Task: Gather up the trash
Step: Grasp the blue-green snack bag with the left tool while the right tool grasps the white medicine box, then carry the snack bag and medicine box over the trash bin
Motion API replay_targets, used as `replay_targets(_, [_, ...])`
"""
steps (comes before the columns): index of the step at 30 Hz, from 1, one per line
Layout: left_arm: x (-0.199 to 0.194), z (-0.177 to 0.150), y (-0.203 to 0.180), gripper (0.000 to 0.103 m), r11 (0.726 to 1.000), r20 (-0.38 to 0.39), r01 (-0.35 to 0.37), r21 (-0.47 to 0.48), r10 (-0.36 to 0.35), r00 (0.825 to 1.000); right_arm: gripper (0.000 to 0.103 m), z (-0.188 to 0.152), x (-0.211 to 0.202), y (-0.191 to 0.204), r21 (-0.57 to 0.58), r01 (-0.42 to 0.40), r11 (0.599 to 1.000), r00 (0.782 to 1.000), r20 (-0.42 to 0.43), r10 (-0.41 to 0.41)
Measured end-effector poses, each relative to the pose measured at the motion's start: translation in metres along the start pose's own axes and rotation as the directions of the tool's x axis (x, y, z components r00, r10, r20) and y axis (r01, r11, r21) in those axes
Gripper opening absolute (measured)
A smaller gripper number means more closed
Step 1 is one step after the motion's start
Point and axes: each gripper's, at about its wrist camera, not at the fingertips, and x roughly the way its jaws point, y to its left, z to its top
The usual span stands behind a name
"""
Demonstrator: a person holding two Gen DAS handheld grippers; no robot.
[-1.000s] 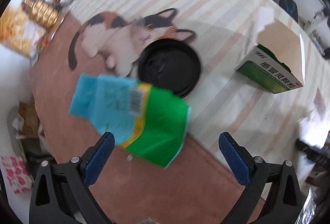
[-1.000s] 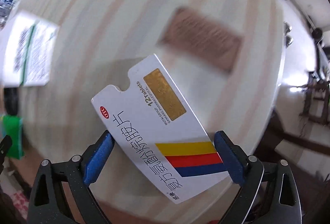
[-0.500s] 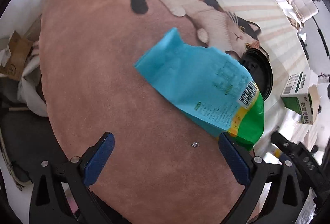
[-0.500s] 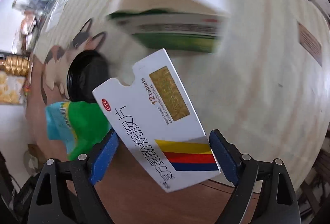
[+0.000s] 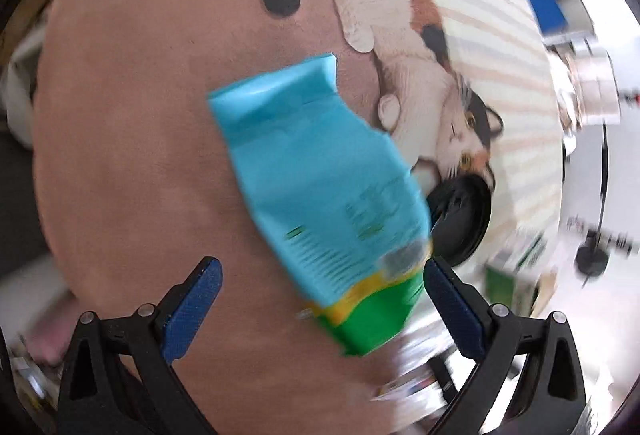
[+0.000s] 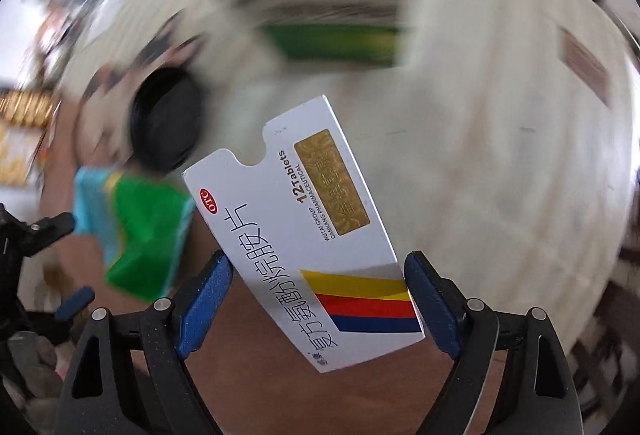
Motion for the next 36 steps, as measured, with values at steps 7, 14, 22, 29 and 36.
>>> replay_targets(7, [0.038, 0.007, -0.028, 0.102, 0.994, -0.04, -0.105, 0.013, 0.106, 0.994, 0.088, 0.008, -0.008, -0.033, 0.057, 0.044, 0.997, 0.998, 0.03, -0.046])
replay_targets(14, [0.041, -0.043, -0.042, 0.102, 0.811, 0.085, -0.321, 0.489, 0.322, 0.943, 0.087, -0.012, -0.007, -0.039, -0.028, 0.107, 0.994, 0.994, 0.01, -0.107])
replay_targets(22, [0.06, -0.052, -0.009, 0.094, 0.881, 0.013, -0.265, 0.393, 0.283, 0.959, 0.09, -0.022, 0.03, -0.019, -0.117, 0.195, 0.974, 0.977, -0.069, -0.204])
replay_targets(29, [0.049, -0.078, -0.027, 0.072, 0.823, 0.107, -0.285, 0.491, 0.268, 0.958, 0.085, -0.032, 0.035, -0.004, -0.14, 0.207, 0.968, 0.976, -0.038, -0.214])
replay_targets(36, [0.019, -0.109, -0.038, 0.072, 0.768, 0.212, -0.306, 0.563, 0.224, 0.951, 0.084, -0.049, 0.011, -0.004, -0.157, 0.169, 0.973, 0.985, -0.002, -0.171])
